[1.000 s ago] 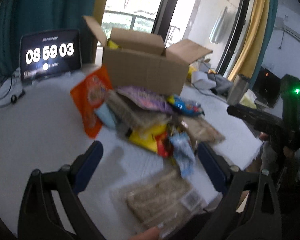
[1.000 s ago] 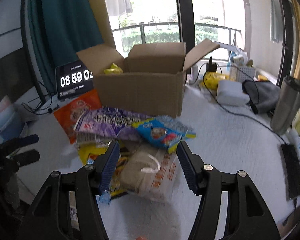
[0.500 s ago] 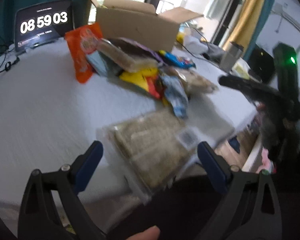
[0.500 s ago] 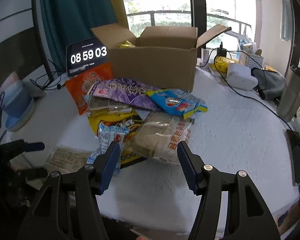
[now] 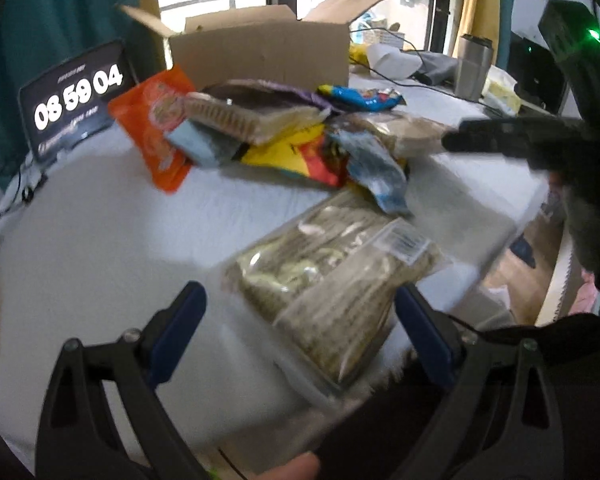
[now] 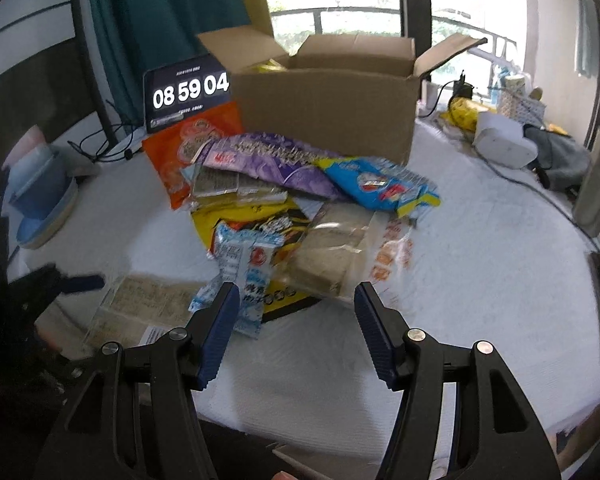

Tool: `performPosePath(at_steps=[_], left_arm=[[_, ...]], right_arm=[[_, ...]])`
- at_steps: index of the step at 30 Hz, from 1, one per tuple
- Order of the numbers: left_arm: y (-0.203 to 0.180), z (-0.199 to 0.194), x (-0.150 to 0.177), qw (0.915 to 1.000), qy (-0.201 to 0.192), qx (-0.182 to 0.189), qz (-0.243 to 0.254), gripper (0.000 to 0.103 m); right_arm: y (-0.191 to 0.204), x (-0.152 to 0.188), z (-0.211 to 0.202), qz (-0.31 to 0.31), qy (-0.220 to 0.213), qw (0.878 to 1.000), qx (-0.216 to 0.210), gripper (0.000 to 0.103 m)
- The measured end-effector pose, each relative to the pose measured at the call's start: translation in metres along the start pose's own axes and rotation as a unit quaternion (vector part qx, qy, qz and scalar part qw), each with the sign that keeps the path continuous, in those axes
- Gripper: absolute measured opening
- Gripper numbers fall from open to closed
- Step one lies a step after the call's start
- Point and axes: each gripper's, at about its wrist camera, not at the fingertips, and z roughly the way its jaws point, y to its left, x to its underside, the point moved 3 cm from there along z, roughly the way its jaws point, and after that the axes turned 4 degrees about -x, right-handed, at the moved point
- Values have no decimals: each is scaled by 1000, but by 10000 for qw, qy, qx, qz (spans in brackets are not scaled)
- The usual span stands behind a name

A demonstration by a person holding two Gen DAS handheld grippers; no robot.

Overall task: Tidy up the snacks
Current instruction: 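Grasp the clear cracker bag with the left tool while the right grasps a blue-white packet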

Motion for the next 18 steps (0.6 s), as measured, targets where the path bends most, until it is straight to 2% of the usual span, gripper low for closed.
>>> performPosePath(at_steps=[4,8,14,18], left_arm=[[-7,17,-22,9991,-12,208,380,96],[-14,38,-33,9953,190,632,709,97],[-3,49,-35,9882,645,1325,422,97],[2,36,-27,9860,756,1410,480,97]], right_arm=[[8,4,16,6,168,9997,-186,63],[14,4,34,26,272,9989,-376,63],[21,0,56,165,389,9969,-662,63],[23,-1,70,311,487,9949,-822,63]])
